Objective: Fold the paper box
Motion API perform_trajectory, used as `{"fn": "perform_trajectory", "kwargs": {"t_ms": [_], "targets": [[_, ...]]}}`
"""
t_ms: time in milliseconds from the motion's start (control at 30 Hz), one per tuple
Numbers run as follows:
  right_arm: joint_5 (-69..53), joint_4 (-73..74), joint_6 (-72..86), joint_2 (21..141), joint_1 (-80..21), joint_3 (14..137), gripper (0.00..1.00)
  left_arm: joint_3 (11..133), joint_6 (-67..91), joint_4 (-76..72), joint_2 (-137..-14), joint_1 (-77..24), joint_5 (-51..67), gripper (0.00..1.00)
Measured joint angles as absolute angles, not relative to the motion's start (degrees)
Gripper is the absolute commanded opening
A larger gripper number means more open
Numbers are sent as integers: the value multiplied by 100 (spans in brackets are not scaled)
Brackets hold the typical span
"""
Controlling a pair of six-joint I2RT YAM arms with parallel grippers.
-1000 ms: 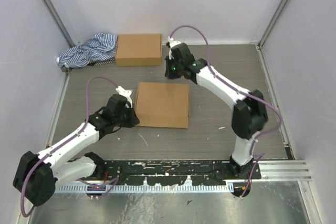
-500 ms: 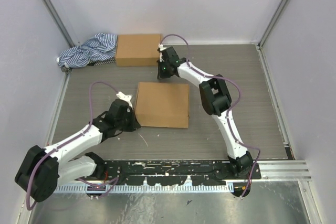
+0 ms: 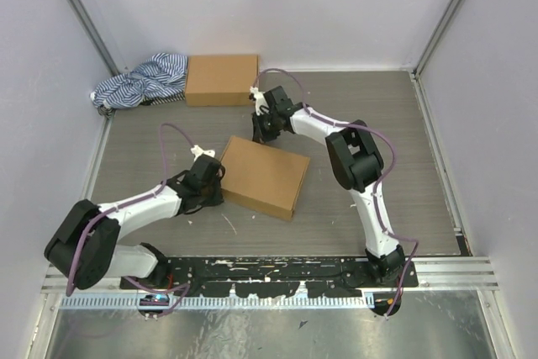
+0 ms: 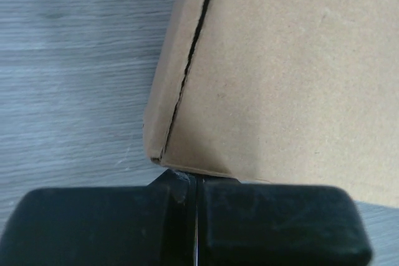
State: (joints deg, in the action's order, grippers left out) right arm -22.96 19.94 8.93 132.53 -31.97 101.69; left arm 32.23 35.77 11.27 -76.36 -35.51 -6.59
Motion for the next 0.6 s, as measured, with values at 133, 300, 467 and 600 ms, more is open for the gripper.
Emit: {"fn": "perform_trajectory", "kwargs": {"t_ms": [133,300,467,600], "targets": [[-2233,2043,692,13050,-3406,9898,8,2998,3680,1428,-7210,-3610,-1142,0],[-2316,2204,657,13021,-3804,9876,8,2563,3787,2021,-6222,-3618,-1765,2],[-2919,2215,666,13013,-3916,9710,8,2176,3909,2272,-5087,-3625,-2139,3],[-2947,2115,753,12951,-3920,9572,8,2171,3959,2486,-4829,-3649,-2071,7]]}}
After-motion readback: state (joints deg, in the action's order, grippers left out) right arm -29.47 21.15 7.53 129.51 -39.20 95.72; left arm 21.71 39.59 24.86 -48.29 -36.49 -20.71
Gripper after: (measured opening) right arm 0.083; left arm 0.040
